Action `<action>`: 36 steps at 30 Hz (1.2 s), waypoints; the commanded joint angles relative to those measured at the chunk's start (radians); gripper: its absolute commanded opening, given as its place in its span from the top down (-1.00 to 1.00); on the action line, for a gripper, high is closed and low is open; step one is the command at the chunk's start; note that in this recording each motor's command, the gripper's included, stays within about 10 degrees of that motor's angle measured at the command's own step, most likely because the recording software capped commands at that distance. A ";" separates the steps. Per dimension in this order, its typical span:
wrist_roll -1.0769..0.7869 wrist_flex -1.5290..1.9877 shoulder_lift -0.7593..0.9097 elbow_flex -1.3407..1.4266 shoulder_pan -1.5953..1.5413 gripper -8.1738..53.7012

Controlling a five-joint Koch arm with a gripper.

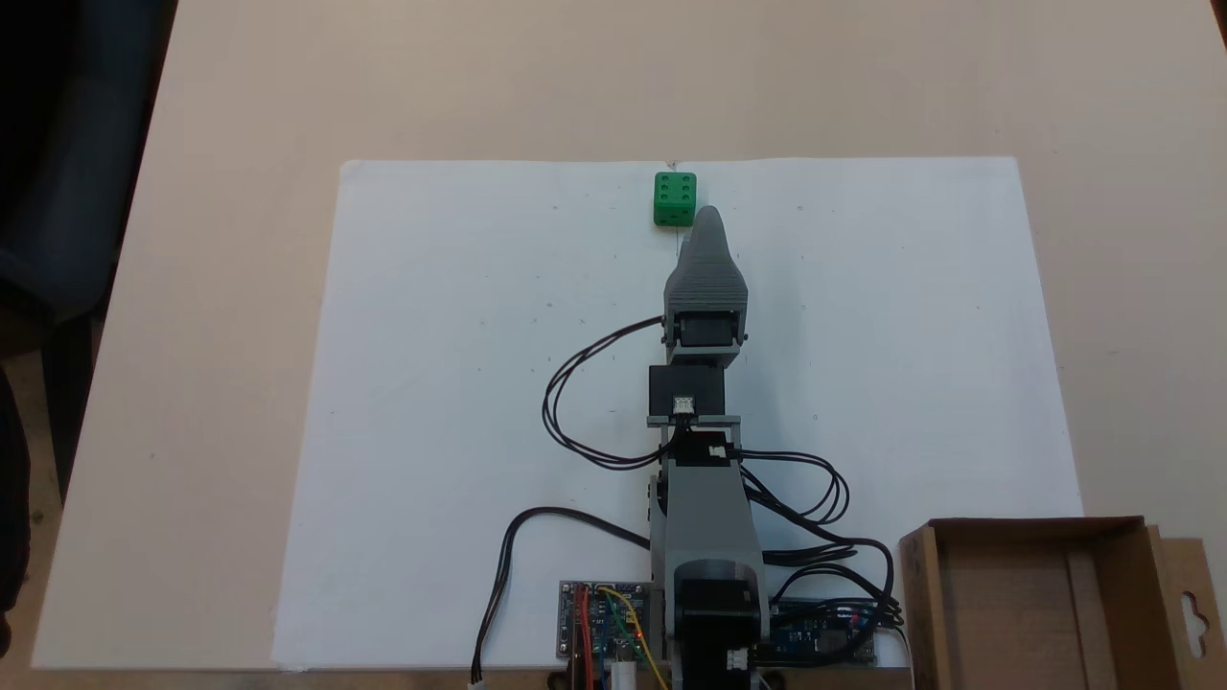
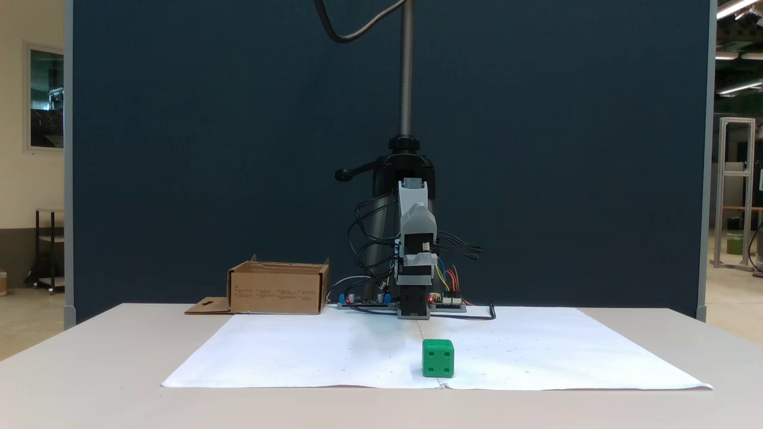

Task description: Grasp a green dice and put it in the bin.

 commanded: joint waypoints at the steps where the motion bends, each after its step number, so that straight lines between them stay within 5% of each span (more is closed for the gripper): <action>1: -0.101 -0.006 0.114 0.074 0.017 -0.62; 36: -0.101 -0.002 0.112 0.074 0.035 -0.60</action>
